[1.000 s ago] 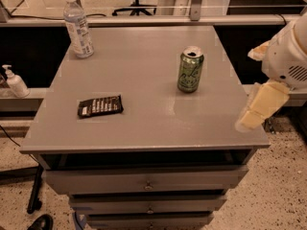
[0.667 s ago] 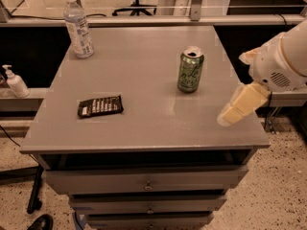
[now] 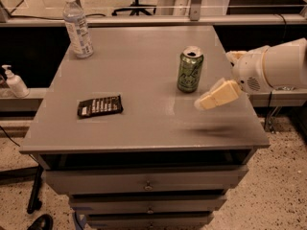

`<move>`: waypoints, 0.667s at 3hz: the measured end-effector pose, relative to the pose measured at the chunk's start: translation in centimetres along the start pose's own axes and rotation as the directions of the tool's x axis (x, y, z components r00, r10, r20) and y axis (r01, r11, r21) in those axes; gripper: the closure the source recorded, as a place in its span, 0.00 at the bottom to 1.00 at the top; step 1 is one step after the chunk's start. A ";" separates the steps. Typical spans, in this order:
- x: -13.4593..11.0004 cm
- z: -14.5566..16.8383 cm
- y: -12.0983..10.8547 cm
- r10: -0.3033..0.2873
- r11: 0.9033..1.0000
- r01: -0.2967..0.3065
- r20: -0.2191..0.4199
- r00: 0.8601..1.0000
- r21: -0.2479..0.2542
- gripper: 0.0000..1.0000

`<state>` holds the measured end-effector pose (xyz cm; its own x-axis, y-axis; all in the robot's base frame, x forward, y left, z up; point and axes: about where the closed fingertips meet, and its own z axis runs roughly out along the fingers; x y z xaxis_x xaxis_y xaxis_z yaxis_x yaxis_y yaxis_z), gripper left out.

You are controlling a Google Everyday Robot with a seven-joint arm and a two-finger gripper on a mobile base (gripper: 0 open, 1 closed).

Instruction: Knock green can over

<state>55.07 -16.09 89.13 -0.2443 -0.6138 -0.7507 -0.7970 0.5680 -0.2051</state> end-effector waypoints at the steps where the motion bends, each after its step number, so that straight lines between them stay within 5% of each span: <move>1: -2.3 3.4 -0.5 0.028 1.000 -0.030 0.158 0.987 0.009 0.00; 2: -4.8 6.4 -0.1 0.069 0.998 -0.069 0.260 0.963 -0.010 0.00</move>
Offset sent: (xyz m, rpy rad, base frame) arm 0.0734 0.1061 -0.0041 0.3986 -0.1365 0.0047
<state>59.86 -9.67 88.76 -0.1470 -0.4093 -0.9005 -0.7840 0.6033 -0.1462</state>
